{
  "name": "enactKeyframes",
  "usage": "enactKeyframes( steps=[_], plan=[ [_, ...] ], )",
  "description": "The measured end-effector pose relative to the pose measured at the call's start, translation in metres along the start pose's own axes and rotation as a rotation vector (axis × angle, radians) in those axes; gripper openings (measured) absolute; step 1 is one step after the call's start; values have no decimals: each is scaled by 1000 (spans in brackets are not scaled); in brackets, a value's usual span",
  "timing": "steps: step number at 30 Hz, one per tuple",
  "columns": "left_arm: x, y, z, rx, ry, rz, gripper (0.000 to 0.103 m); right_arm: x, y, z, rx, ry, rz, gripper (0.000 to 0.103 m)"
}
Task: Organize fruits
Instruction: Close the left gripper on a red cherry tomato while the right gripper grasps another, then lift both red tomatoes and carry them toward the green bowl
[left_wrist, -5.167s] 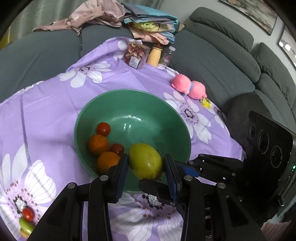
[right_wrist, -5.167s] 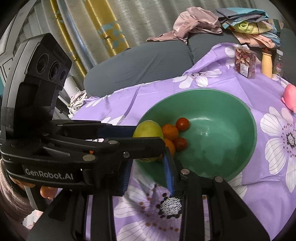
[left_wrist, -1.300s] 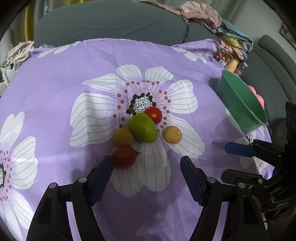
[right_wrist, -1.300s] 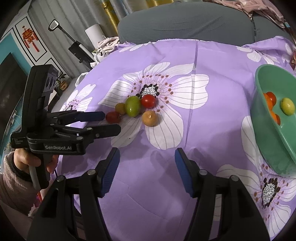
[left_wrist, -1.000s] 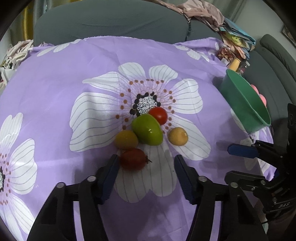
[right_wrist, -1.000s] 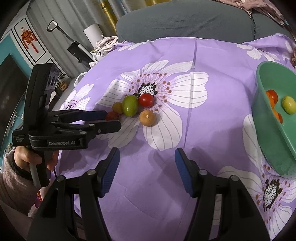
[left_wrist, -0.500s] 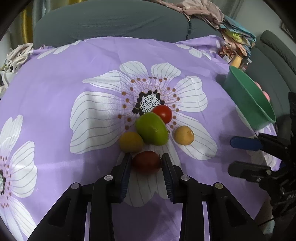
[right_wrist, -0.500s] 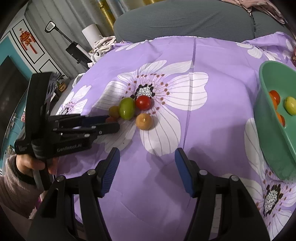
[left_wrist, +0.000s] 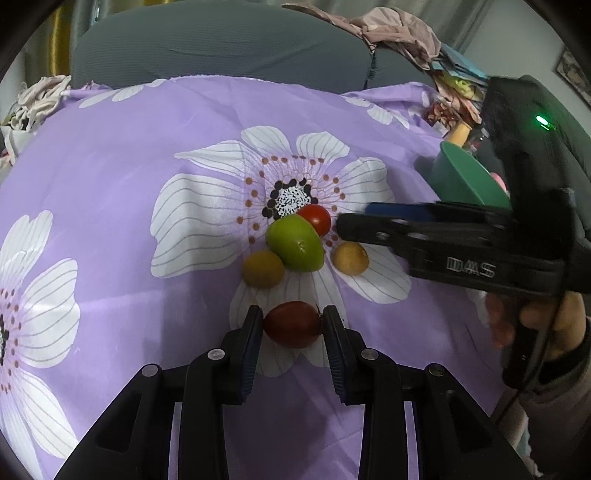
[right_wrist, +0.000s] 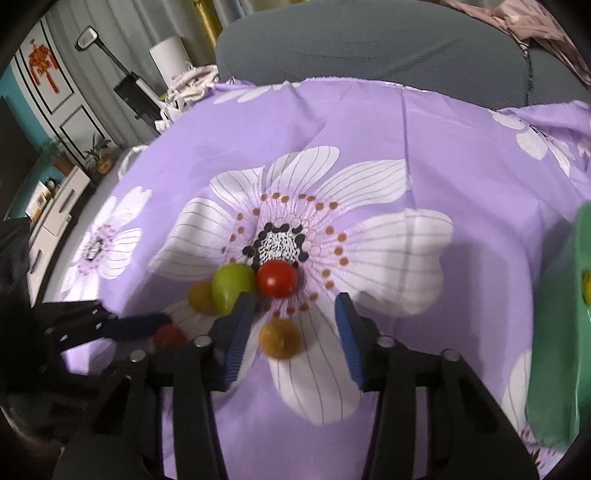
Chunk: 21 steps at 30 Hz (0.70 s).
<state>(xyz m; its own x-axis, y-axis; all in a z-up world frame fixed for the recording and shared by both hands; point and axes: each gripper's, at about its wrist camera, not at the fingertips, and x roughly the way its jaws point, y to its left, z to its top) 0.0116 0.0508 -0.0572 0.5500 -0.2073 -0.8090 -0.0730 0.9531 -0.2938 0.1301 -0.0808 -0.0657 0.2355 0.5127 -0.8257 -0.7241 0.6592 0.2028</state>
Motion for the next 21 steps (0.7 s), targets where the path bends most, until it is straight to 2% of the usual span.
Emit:
enactKeyframes(
  steps=[5, 13, 15, 21],
  plan=[
    [0, 3, -1, -14, 3, -9, 33, 15, 7, 9, -42, 26, -26, 36],
    [0, 5, -3, -26, 4, -14, 33, 29, 10, 21, -50, 57, -15, 36],
    [-1, 5, -4, -26, 4, -15, 33, 35, 11, 21, -51, 73, -21, 30],
    [-3, 4, -4, -26, 1, -13, 33, 36, 6, 19, -24, 58, -2, 28]
  ],
)
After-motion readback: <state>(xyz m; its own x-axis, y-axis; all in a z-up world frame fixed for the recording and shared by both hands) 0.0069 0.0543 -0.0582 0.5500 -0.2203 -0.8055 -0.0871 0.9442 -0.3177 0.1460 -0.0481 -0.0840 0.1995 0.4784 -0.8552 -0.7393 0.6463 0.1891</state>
